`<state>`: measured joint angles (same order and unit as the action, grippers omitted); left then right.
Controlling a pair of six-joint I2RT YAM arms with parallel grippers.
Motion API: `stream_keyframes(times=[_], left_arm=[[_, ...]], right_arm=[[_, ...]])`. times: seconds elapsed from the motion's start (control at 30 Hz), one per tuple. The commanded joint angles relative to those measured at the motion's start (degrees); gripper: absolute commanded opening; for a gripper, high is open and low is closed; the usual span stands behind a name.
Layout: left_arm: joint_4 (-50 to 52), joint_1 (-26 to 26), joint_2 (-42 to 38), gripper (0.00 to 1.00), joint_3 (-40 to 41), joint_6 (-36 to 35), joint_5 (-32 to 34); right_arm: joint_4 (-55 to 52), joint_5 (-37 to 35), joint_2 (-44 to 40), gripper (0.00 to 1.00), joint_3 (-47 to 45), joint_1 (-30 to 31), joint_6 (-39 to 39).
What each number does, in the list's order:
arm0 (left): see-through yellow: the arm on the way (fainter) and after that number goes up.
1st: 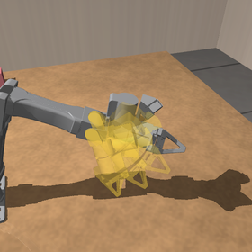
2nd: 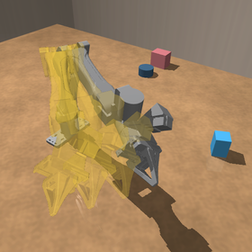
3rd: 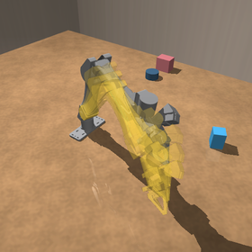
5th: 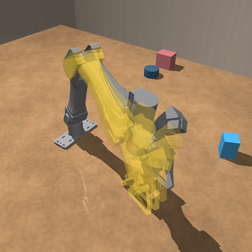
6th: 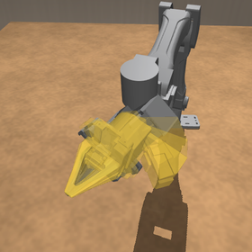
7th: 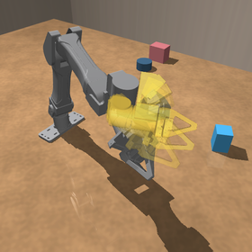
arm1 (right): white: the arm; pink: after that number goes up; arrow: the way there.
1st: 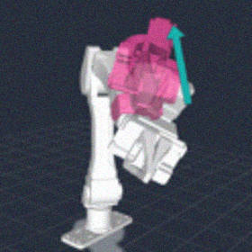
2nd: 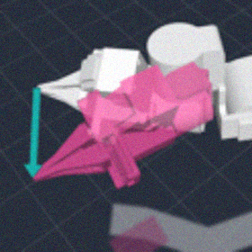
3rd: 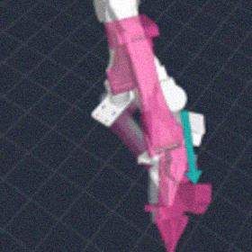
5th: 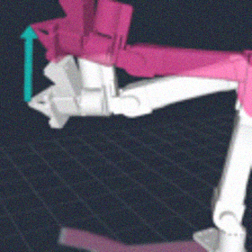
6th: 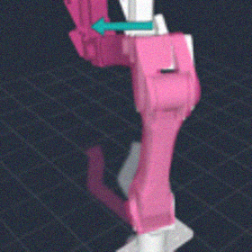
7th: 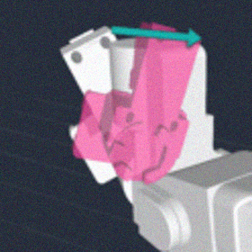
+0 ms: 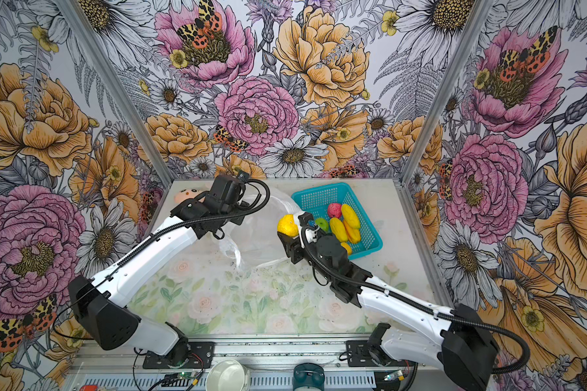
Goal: Untie the knot of the plastic bag and take out the fruit
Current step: Place the fruit in the basket.
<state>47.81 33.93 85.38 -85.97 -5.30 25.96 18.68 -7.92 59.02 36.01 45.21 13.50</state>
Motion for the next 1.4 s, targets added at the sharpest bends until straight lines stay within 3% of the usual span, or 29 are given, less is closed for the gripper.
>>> stream_keyframes(times=[0.0,0.23,0.37,0.47,0.67,0.73,0.87,1.0,1.07,1.13,1.2,1.37], left_arm=[[0.3,-0.4,0.3,0.00,-1.8,0.9,1.0],[0.5,-0.5,0.6,0.00,-1.9,0.9,0.9],[0.5,-0.4,0.5,0.00,-2.0,0.9,0.7],[0.5,-0.5,0.5,0.00,-2.1,0.7,0.5],[0.5,-0.9,0.8,0.00,-2.3,0.3,0.5],[0.5,-0.9,1.0,0.00,-2.4,0.4,0.3],[0.5,-0.8,1.0,0.00,-2.4,-0.2,0.8],[0.5,-0.6,1.1,0.00,-2.3,-0.7,1.8],[0.5,-0.2,1.4,0.00,-2.3,-1.0,2.2],[0.6,0.2,1.8,0.00,-2.3,-1.2,2.5],[0.7,0.4,2.1,0.00,-2.4,-1.3,2.5],[1.0,0.2,1.8,0.00,-2.8,-1.2,2.2]], right_arm=[[-2.7,-7.2,-5.1,0.10,-3.7,-5.2,0.8],[-12.6,-8.6,-5.5,0.05,-4.5,-24.9,9.9],[-14.0,1.6,1.2,0.00,-3.6,-36.9,16.5],[-12.9,8.3,7.1,0.00,-3.2,-41.6,19.3],[-10.4,12.6,14.9,0.00,-3.9,-43.9,20.9],[-10.5,14.1,15.4,0.00,-3.9,-44.1,20.4],[-12.0,15.2,14.7,0.10,-4.2,-44.1,19.5],[-14.3,16.3,12.4,0.11,-4.2,-44.1,18.5],[-15.8,15.2,10.8,0.17,-4.4,-44.1,17.9],[-17.0,13.5,9.5,0.35,-4.7,-44.1,17.0],[-17.6,11.9,8.4,0.47,-5.0,-44.1,16.4],[-17.7,9.7,6.7,0.54,-5.3,-44.1,16.5]])
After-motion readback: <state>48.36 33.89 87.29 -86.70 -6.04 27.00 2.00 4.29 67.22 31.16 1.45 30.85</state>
